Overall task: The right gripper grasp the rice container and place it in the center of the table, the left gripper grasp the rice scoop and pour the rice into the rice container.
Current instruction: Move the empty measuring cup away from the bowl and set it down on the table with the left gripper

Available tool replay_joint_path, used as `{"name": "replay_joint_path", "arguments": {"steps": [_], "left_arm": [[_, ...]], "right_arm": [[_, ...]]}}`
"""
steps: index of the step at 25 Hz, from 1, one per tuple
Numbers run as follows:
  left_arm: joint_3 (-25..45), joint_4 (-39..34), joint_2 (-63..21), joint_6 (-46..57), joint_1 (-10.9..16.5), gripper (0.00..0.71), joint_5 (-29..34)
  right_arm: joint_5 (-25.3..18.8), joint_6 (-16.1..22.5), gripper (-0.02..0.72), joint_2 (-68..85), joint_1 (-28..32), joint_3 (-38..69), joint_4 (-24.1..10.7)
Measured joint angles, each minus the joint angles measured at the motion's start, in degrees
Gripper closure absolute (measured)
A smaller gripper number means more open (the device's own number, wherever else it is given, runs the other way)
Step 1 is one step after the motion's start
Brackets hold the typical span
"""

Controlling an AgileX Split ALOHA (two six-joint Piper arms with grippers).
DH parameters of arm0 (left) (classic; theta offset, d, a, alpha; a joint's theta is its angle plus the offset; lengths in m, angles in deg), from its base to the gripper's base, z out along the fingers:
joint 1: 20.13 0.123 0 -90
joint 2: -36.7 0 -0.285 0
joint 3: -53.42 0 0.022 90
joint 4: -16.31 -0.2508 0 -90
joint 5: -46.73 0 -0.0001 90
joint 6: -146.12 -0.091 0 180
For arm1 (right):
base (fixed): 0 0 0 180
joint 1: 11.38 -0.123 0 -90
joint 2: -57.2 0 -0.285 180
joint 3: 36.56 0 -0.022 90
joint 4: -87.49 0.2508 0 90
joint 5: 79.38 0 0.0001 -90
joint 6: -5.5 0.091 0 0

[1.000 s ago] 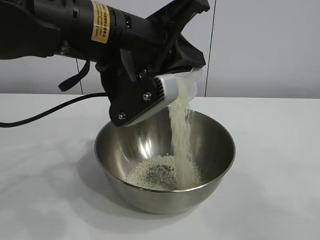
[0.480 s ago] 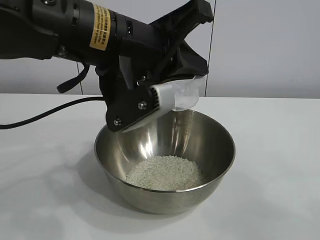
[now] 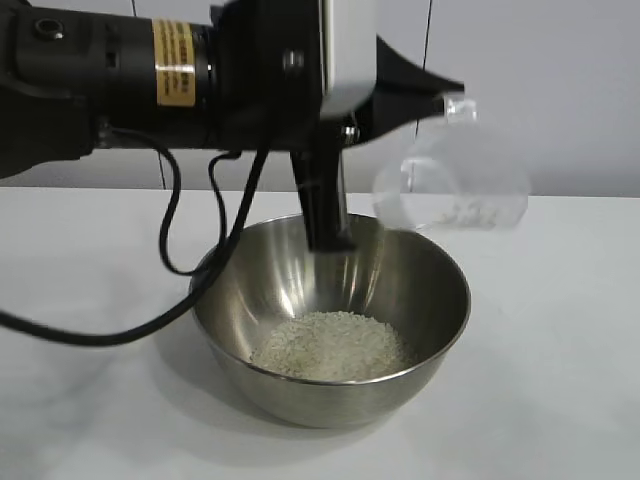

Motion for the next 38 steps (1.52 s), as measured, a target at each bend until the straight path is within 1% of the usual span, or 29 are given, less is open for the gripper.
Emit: {"name": "replay_joint_path", "arguments": {"steps": [2,4,6,8,12,15,19,21,22,28,38], "left_arm": [[0.8,8.0,0.0,8.0,1.4,0.696,-4.2],[2.5,13.4,0.0,16.4,3.8,0.696,-10.3],[5.1,17.1,-0.1,24.5,6.9,0.696,-13.8],[8.1,19.0,-0.2,29.0,10.8,0.696,-14.3],[15.1,20.2,-0.8,30.5,18.7,0.696,-14.3],[19.8,20.2,-0.8,30.4,23.9,0.696,-14.3],[23.3,19.1,0.6,29.0,29.2,0.696,-14.3],[23.4,17.3,3.1,28.6,30.4,0.696,-14.3],[23.3,16.8,4.3,28.4,30.5,0.696,-14.3],[22.1,16.2,10.8,26.3,30.5,0.696,-14.4],[21.3,16.4,20.7,25.8,30.5,0.696,-15.2]], "right_arm": [[0.0,0.0,0.044,0.0,0.0,0.0,0.0],[0.0,0.0,0.044,0.0,0.0,0.0,0.0],[0.0,0.0,0.044,0.0,0.0,0.0,0.0],[0.1,0.0,0.044,0.0,0.0,0.0,0.0],[0.0,0.0,0.044,0.0,0.0,0.0,0.0],[0.0,0.0,0.044,0.0,0.0,0.0,0.0],[0.0,0.0,0.044,0.0,0.0,0.0,0.0],[0.0,0.0,0.044,0.0,0.0,0.0,0.0],[0.0,0.0,0.044,0.0,0.0,0.0,0.0],[0.0,0.0,0.044,0.0,0.0,0.0,0.0],[0.0,0.0,0.044,0.0,0.0,0.0,0.0]]}}
